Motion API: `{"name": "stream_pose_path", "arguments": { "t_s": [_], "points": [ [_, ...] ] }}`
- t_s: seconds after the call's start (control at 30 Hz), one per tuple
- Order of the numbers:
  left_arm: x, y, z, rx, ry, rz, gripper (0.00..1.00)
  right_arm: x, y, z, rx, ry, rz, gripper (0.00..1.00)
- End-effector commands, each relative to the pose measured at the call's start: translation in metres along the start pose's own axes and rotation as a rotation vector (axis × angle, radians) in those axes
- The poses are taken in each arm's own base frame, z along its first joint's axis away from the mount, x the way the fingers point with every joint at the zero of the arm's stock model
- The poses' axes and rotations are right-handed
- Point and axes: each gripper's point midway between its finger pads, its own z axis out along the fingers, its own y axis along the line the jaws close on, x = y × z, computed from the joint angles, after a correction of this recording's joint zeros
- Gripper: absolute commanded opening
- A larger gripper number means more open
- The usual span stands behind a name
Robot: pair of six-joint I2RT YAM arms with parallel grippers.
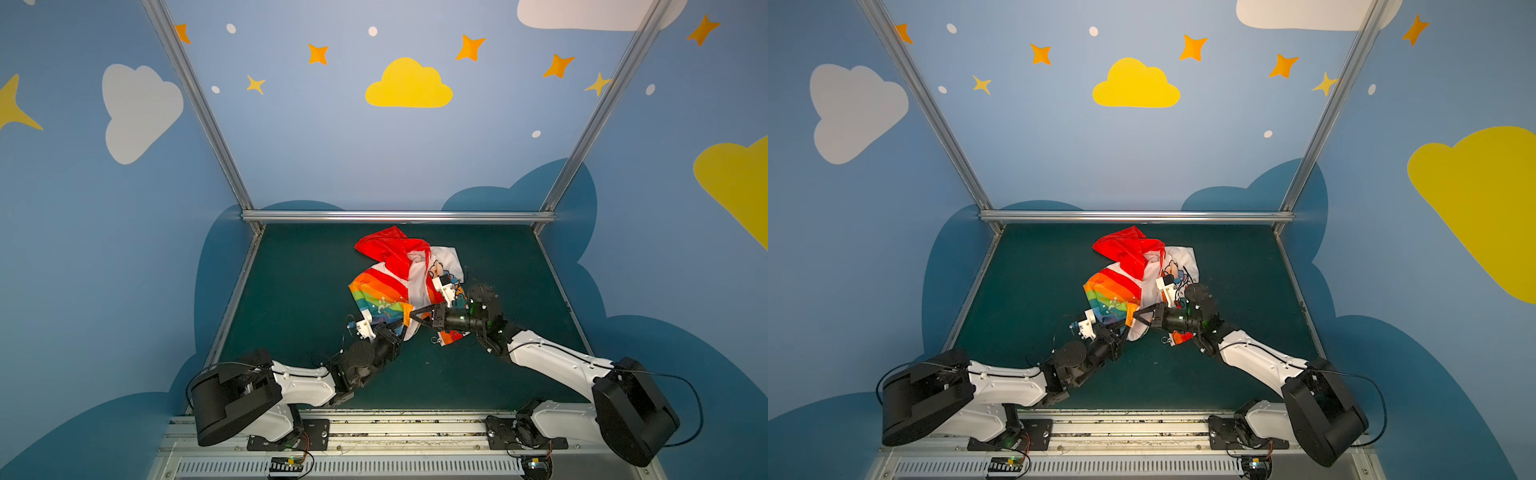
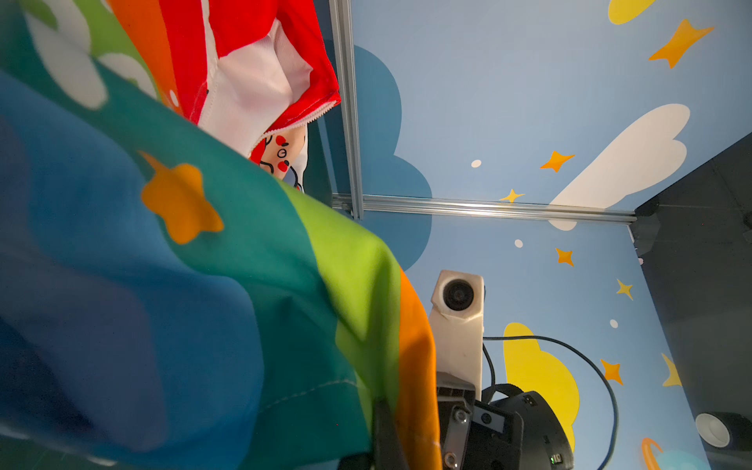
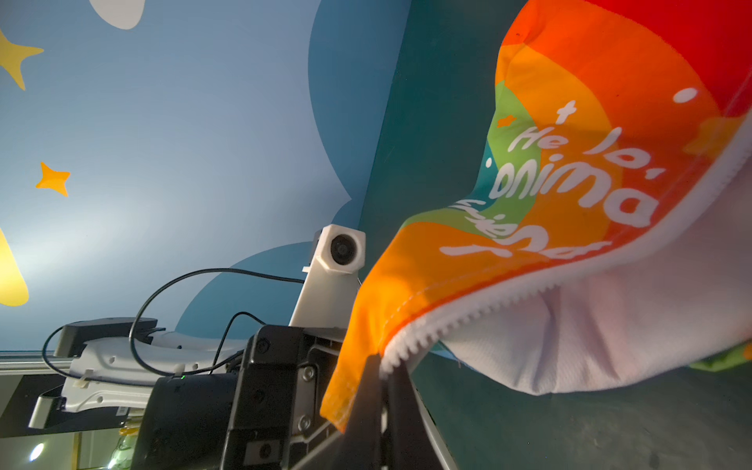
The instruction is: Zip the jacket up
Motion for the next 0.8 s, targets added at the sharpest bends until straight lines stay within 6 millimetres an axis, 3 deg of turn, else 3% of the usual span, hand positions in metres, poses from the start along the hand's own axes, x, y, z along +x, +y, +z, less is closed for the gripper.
{"name": "stream_pose_path", "arguments": {
  "t_s": [0.0,0.77],
  "points": [
    [0.0038,-0.0205,0.0039,0.062,0.000,0.005,0.03,-0.0086,0.0048,-0.0023,0.019,-0.020,-0.027,0.00],
    [0.0092,-0.0229,0.0050,0.037,0.008,0.055,0.04,-0.0043,0.0058,-0.0002,0.016,0.015,-0.029,0.00]
  ]
}}
